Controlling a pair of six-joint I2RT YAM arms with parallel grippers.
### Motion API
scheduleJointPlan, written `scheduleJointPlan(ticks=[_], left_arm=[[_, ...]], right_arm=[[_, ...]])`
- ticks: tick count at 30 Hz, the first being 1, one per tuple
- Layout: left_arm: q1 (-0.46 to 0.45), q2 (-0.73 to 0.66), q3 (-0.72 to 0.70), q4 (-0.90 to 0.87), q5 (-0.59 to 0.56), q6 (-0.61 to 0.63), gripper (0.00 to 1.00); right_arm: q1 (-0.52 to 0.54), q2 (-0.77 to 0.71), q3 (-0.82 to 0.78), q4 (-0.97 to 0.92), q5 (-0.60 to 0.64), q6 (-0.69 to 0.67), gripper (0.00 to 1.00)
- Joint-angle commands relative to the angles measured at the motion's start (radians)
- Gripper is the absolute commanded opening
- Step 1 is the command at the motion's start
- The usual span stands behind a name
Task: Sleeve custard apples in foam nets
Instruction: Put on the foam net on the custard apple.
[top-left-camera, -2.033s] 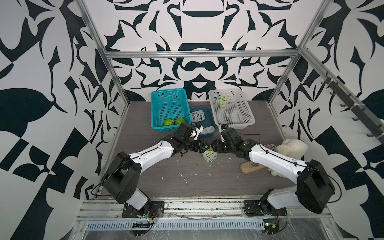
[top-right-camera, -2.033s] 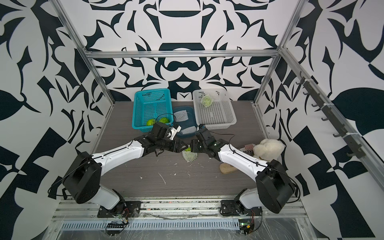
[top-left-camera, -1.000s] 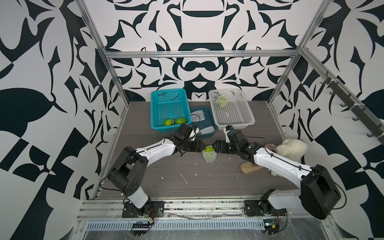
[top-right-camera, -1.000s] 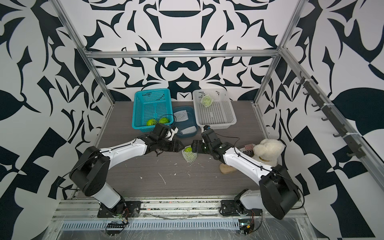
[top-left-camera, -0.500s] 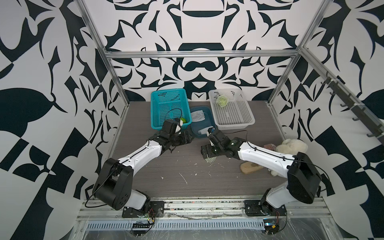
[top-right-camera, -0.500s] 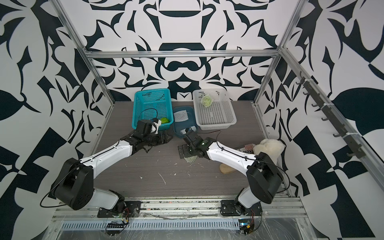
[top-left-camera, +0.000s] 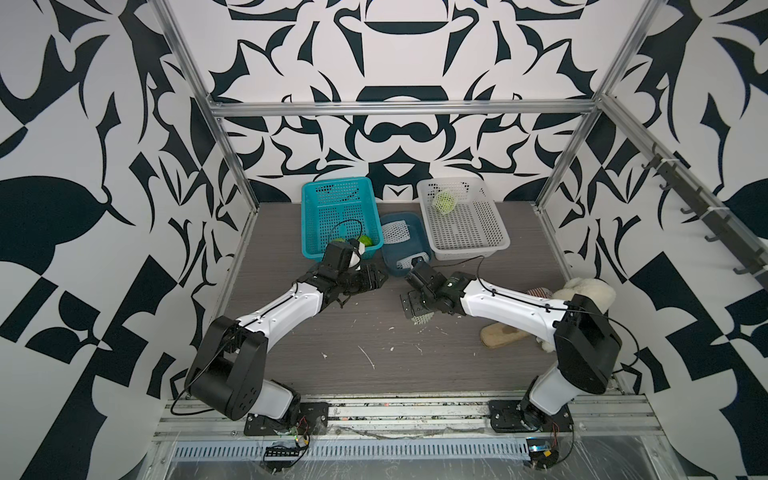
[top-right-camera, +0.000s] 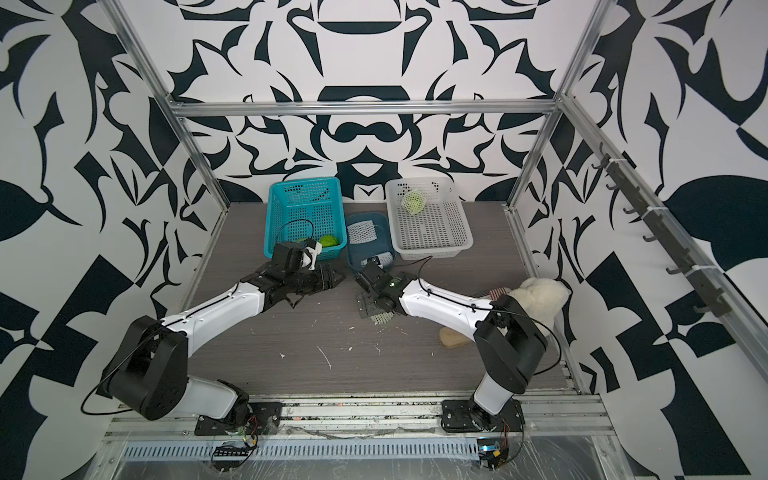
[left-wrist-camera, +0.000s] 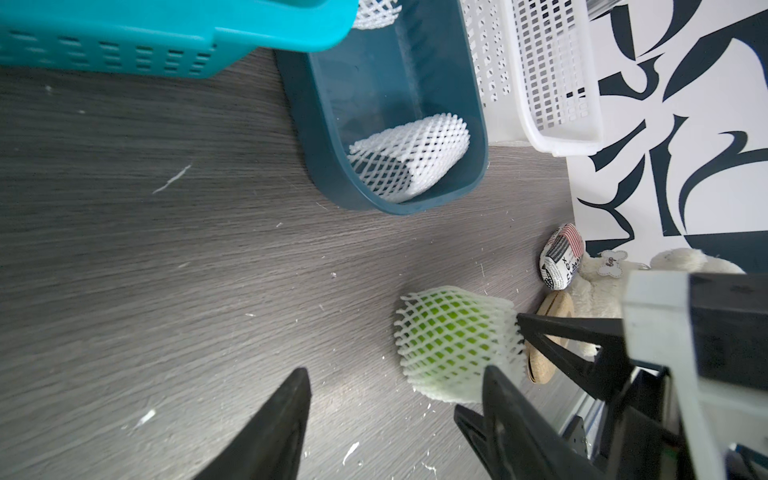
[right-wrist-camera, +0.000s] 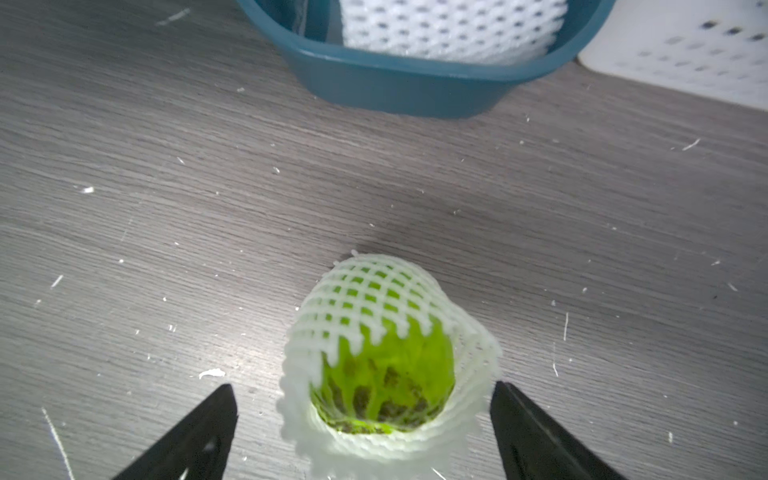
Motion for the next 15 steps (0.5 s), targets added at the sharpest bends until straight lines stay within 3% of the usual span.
scheduleJointPlan(ticks=[1, 15], left_arm=[[0.006, 0.006, -0.001, 0.02, 0.025, -0.002, 0.68], [0.006, 0.009, 0.012, 0.01, 0.036, -0.013, 0.68]], right_arm=[[0.007, -0.076, 0.02, -0.024, 0.04, 0.008, 0.99], [0.004, 0.02, -0.004, 0.068, 0.034, -0.007, 0.99]])
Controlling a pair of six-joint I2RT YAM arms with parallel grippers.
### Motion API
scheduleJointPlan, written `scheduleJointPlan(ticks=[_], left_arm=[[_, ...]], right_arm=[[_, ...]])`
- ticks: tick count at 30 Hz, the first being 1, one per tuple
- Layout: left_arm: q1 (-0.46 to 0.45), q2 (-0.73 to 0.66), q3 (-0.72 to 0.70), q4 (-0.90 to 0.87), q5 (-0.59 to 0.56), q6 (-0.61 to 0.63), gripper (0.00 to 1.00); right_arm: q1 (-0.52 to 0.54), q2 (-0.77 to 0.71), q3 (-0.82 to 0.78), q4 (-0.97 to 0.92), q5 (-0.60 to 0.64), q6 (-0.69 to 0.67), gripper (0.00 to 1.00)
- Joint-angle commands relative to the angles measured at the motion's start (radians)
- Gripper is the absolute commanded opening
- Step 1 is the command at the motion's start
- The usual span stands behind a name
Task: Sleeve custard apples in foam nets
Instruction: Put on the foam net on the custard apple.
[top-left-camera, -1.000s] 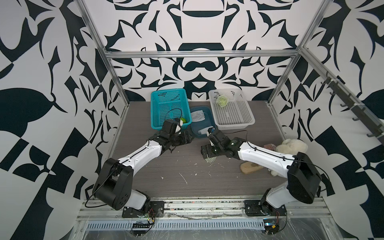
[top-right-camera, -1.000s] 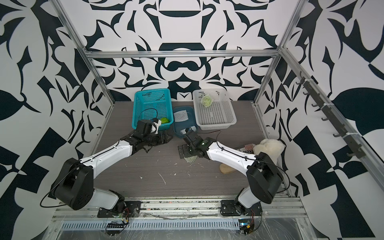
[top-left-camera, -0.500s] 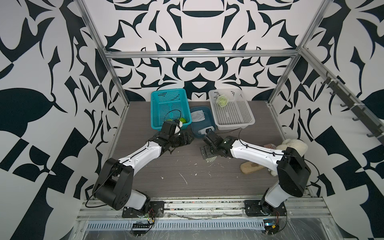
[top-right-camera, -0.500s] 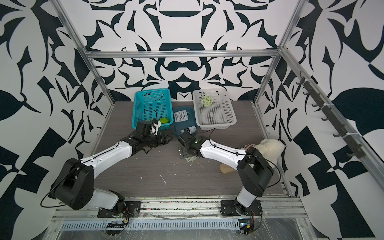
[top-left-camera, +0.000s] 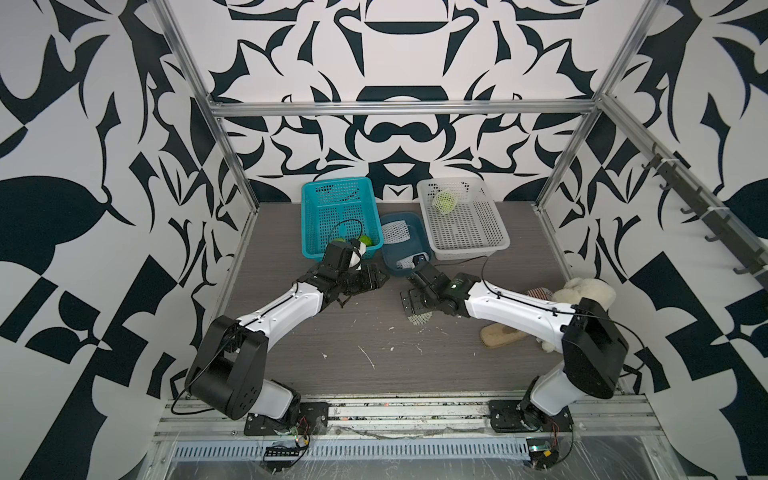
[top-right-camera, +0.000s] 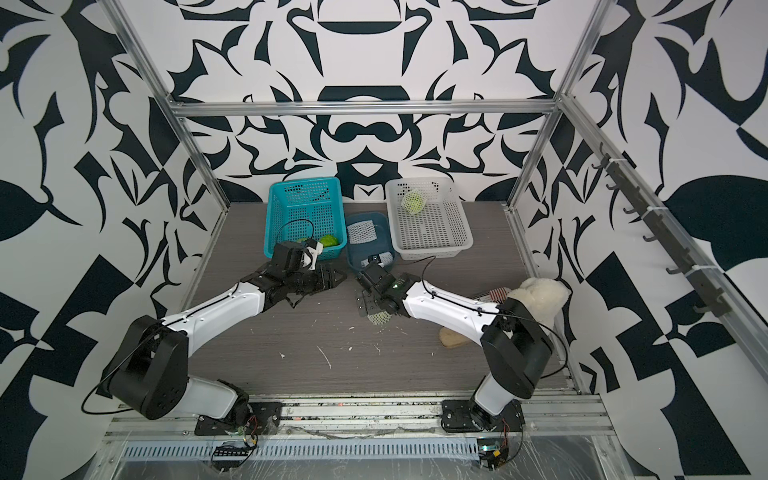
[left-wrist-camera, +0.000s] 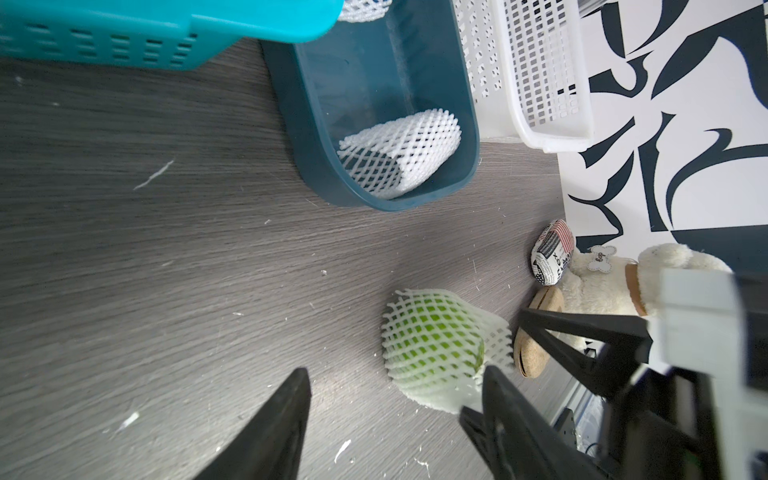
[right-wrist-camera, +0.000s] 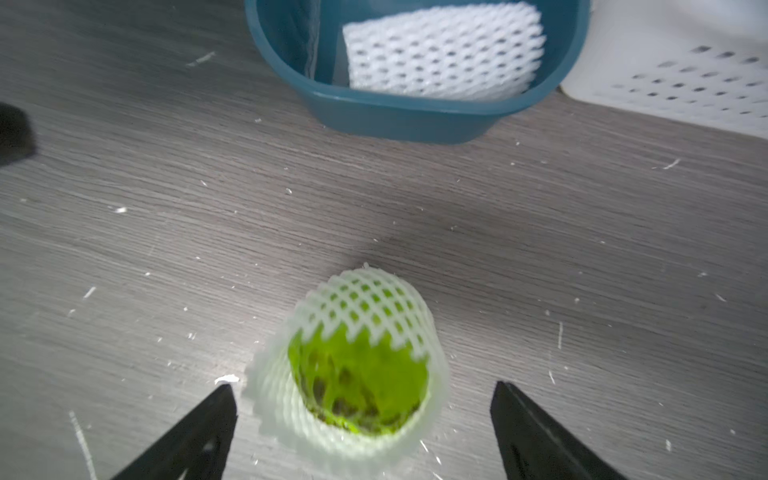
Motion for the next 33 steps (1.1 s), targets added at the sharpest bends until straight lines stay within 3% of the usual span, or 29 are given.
scheduleJointPlan(ticks=[1, 6, 15, 27, 33], left_arm=[[0.005, 0.005, 0.012, 0.0, 0.012, -0.003, 0.67], [0.007, 0.013, 0.022, -0.002, 0.015, -0.006, 0.68], [0.006, 0.016, 0.027, -0.004, 0.017, -0.008, 0.68], [0.006, 0.008, 0.017, 0.0, 0.013, -0.02, 0.68], [0.007, 0.01, 0.014, 0.008, 0.014, -0.024, 0.67]], right_arm=[[0.0, 0.018, 0.019, 0.015, 0.026, -0.01, 0.99], [-0.001, 0.059, 0.028, 0.017, 0.02, -0.011, 0.99], [-0.019, 0.086, -0.003, 0.098, -0.017, -0.013, 0.84], [-0.03, 0.145, -0.018, 0.123, -0.03, -0.007, 0.93], [-0.031, 0.104, -0.011, 0.095, -0.014, -0.003, 0.99]])
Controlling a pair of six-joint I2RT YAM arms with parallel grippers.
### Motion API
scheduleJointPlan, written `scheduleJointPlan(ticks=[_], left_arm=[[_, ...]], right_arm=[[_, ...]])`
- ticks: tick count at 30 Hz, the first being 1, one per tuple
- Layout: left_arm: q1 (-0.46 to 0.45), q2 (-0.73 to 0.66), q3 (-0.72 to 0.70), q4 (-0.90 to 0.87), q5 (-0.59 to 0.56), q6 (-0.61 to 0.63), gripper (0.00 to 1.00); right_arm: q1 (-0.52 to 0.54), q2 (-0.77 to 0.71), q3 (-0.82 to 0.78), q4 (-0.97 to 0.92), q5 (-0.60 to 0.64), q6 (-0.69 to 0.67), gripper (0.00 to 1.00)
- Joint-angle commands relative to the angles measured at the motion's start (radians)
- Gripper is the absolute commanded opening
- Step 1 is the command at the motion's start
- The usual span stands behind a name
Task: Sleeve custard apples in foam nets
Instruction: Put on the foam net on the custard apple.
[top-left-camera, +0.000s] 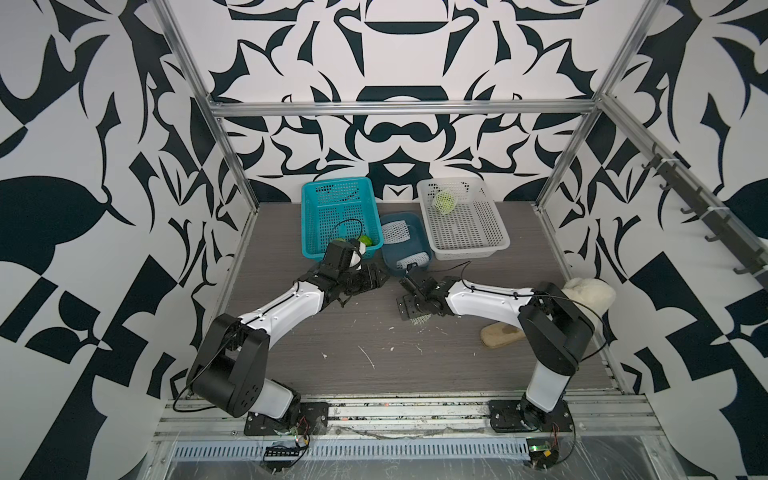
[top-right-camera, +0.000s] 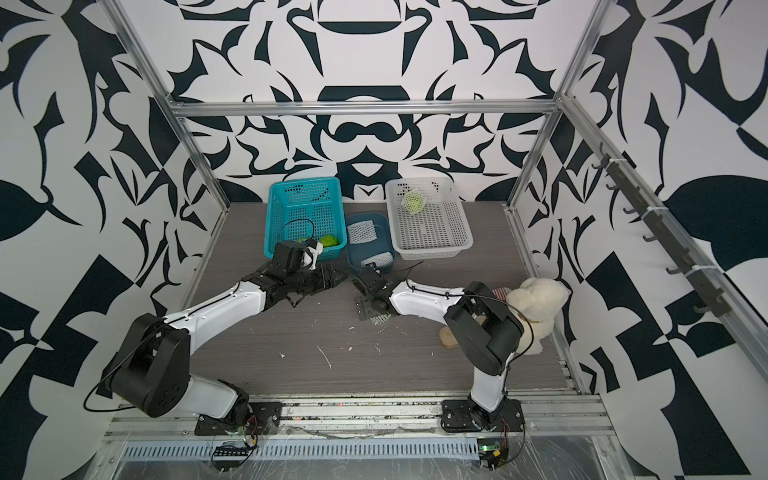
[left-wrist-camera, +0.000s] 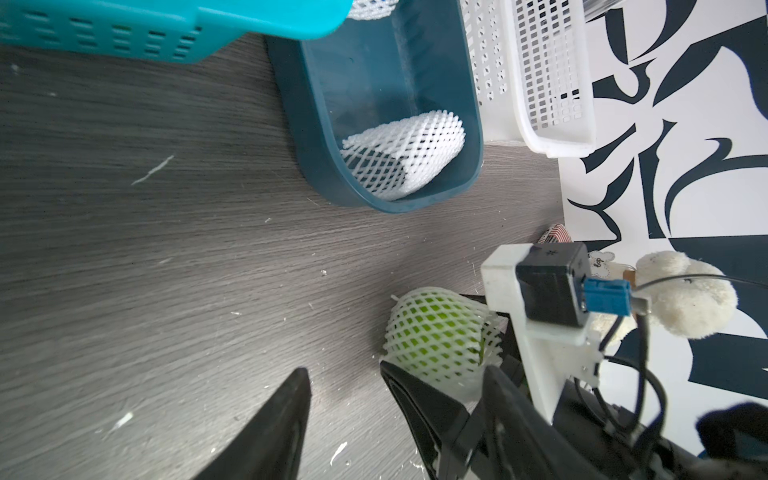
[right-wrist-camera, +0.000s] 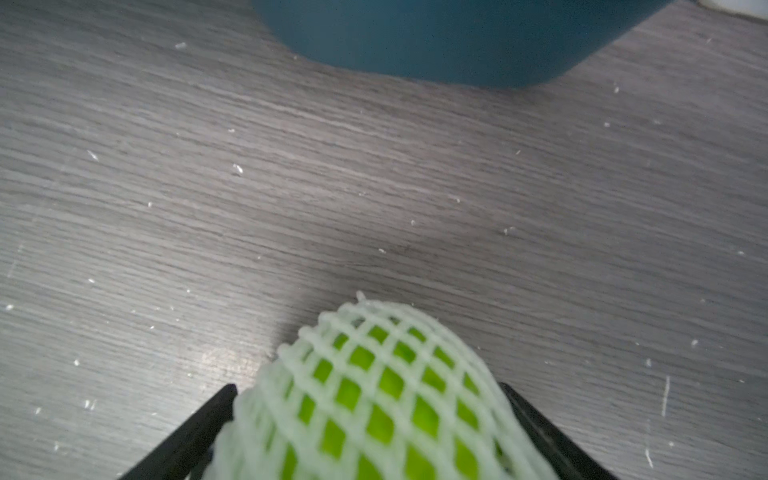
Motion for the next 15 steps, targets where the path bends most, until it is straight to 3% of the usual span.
scheduleJointPlan(ticks=[1, 9, 15], left_arm=[[0.006, -0.003, 0.007, 0.008, 0.014, -0.001, 0.68], [0.005, 0.006, 0.01, 0.013, 0.022, 0.0, 0.67], [0.005, -0.007, 0.004, 0.011, 0.018, -0.001, 0.68]], right_arm=[[-0.003, -0.068, 0.007, -0.03, 0.026, 0.011, 0.99], [-0.001, -0.101, 0.046, -0.124, 0.061, 0.021, 0.99], [-0.002, -0.07, 0.052, -0.081, 0.025, 0.023, 0.88]])
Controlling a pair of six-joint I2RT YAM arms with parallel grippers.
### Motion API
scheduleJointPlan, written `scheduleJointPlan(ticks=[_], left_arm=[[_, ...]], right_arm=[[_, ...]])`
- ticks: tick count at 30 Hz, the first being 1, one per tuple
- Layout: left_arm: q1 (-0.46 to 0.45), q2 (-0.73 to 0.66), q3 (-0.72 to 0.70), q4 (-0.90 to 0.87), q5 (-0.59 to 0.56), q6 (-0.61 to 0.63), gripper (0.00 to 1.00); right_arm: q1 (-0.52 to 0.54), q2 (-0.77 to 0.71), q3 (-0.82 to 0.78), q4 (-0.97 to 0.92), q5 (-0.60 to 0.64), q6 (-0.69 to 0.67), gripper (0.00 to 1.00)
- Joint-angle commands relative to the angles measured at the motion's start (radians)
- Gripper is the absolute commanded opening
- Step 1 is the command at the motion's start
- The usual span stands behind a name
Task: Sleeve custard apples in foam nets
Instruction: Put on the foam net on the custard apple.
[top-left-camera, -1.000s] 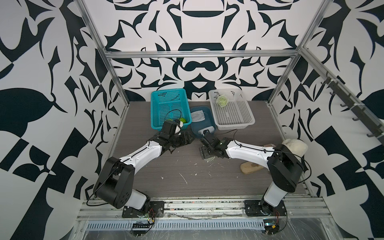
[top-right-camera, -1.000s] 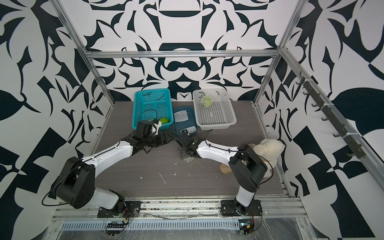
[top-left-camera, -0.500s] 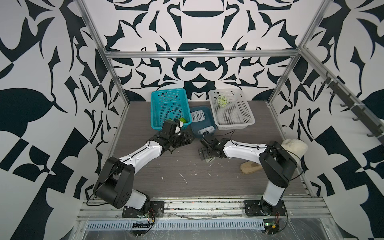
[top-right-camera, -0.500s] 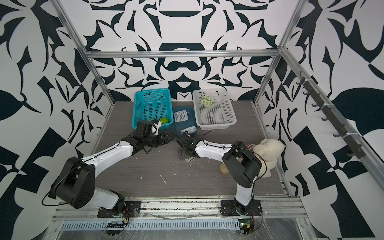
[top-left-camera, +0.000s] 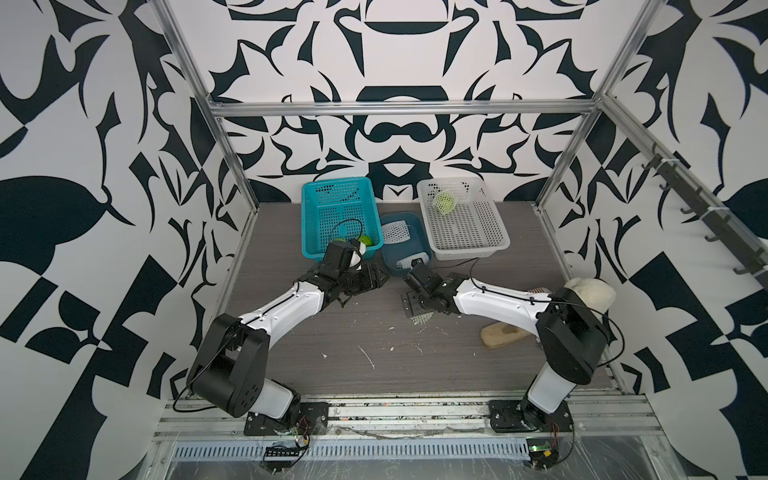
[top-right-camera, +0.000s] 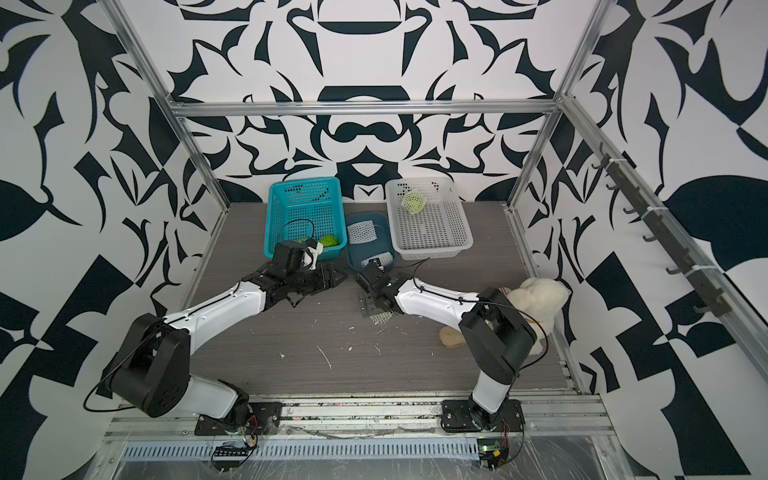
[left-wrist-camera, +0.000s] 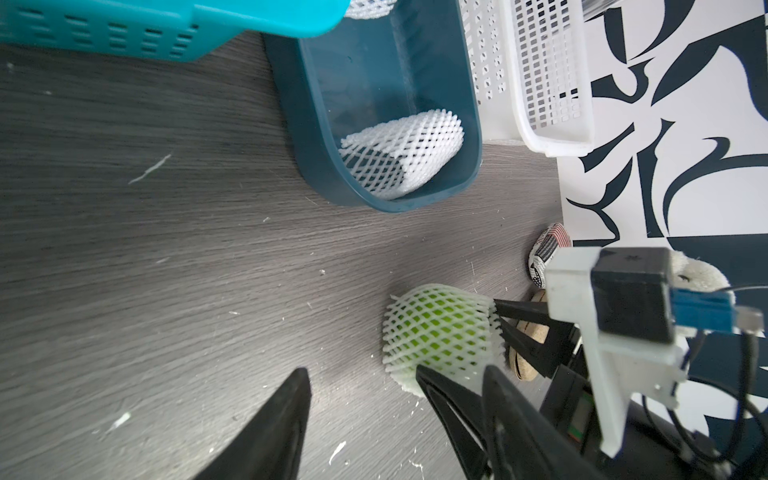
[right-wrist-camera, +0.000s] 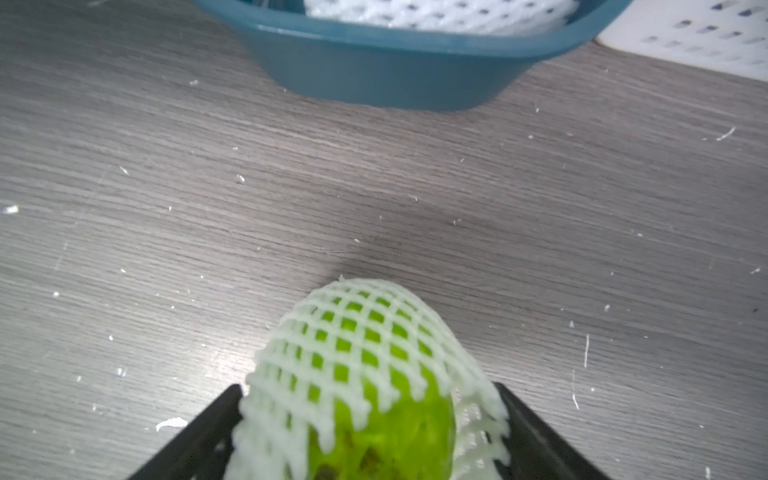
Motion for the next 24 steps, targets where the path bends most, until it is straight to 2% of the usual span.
scheduleJointPlan(ticks=[1, 8, 15, 24], left_arm=[[0.006, -0.01, 0.004, 0.008, 0.013, 0.002, 0.67], [0.005, -0.011, 0.006, 0.005, 0.013, 0.0, 0.67], [0.006, 0.004, 0.02, 0.005, 0.02, 0.002, 0.67], [0.007, 0.007, 0.037, -0.002, 0.017, 0.011, 0.67]], right_arm=[[-0.002, 0.013, 0.032, 0.009, -0.007, 0.007, 0.87], [-0.001, 0.059, 0.003, 0.03, -0.009, 0.025, 0.87], [-0.002, 0.071, 0.003, 0.021, 0.004, 0.02, 0.97], [-0.002, -0.025, 0.015, -0.012, 0.01, 0.013, 0.99]])
